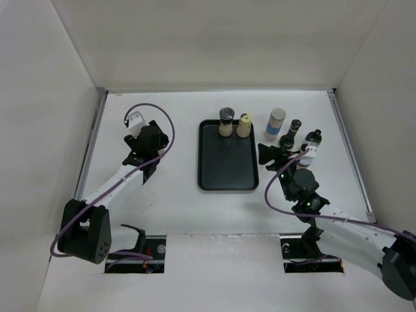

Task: Organize the condiment bottles

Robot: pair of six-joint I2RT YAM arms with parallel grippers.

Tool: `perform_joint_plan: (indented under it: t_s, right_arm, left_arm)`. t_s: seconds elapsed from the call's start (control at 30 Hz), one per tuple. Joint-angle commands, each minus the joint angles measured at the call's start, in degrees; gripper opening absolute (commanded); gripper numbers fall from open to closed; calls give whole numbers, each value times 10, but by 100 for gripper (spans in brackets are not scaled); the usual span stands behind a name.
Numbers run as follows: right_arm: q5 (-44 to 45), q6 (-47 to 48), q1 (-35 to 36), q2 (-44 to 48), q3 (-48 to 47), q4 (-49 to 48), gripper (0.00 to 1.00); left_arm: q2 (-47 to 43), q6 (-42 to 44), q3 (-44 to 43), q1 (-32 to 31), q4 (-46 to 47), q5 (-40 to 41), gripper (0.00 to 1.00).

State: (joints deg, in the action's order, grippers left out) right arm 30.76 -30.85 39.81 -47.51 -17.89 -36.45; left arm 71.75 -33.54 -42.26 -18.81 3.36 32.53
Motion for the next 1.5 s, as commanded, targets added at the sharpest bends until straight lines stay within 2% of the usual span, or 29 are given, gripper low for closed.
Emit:
perform_joint_plan:
  t_s: [0.0,0.13,0.37,0.5,0.6,0.77,0.93,1.23,1.47]
  right_arm:
    - [-22,5,9,-15,-33,-25,65]
    - [-34,7,9,-17,-35,-24,68]
    - [-41,7,9,-12,-34,-19,69]
    - [-45,5,5,-12,-33,-19,69]
    - [-43,7,7,-10,-33,-20,69]
    - [-46,4,3,-17,-34,-18,69]
    - [-45,4,-1,-17,-32,-18,69]
    - [-47,6,-4,-3,-29,-15,69]
    - [-51,5,-9,-3,-28,-15,69]
  left_arm:
    - [6,-22,2,18,19,3,68]
    - [50,-21,-3,15,49,8,67]
    - [95,-19,-14,20,65,26,60]
    - [92,-17,-13,14,68,31,42]
    - [60,-14,-11,-6,71,31,35]
    - [38,-3,-59,-89,72,19,34]
    - [121,9,-151,-157,84,-3,34]
    - [297,52,-312,-176,94,-12,34]
    - [356,66,-348,-179,95,2,34]
